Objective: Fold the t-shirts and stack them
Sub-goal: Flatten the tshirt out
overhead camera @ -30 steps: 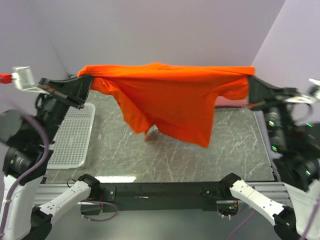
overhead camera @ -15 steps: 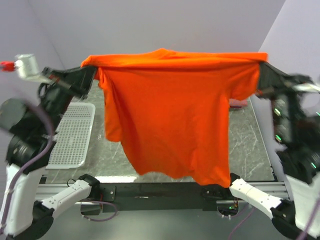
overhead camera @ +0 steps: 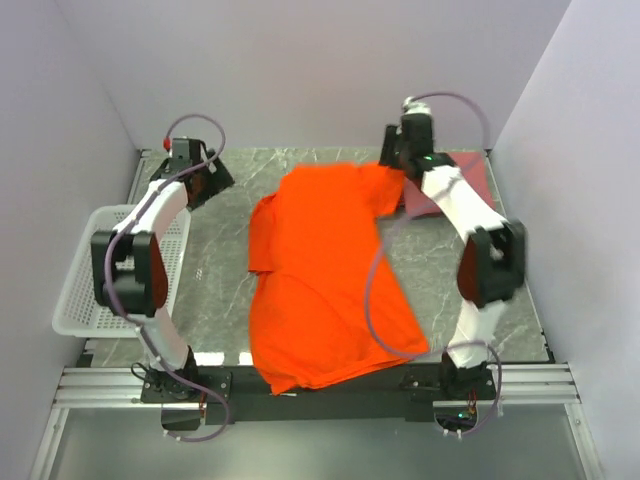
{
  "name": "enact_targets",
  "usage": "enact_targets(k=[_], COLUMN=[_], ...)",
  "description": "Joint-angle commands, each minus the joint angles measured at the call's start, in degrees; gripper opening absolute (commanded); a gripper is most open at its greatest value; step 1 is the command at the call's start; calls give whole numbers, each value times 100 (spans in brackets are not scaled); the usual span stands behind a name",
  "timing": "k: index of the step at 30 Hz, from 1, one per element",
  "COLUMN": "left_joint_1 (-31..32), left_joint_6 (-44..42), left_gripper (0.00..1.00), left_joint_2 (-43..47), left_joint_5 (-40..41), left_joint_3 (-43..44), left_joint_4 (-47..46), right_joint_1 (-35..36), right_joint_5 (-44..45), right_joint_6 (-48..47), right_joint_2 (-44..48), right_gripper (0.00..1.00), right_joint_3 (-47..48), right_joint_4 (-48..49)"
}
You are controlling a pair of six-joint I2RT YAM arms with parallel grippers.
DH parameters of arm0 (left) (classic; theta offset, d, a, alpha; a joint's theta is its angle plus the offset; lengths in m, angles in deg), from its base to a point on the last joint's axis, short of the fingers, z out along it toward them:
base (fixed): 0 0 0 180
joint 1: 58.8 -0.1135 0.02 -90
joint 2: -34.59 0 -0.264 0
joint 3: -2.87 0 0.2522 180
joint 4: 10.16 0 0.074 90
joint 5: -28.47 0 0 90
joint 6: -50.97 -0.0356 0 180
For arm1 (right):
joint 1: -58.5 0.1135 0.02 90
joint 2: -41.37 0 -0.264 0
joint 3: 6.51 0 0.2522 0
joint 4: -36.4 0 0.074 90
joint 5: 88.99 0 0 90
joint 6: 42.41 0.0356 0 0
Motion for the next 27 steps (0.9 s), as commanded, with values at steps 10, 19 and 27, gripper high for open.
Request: enact_targets(k=[10,19,27], left_joint_1=[504,1313,1367], left_joint_6=[-310,-514,-206], left_gripper=[100,99,100], left_joint_2=[96,-1530,-1558], left_joint_5=[-700,-1359,-1694], left_joint_3=[491,1713,688], left_joint_4=[-391,14,-513], right_joint_1=[342,2371,2812], right_joint_5=[-339,-946,-886], right_joint_6=[1030,2393,3001], right_joint_2=[544,2821,2990], right_gripper=[83,83,83], right_joint_3=[-928,-4481,-5180], right_joint_4=[-699,-628,-566])
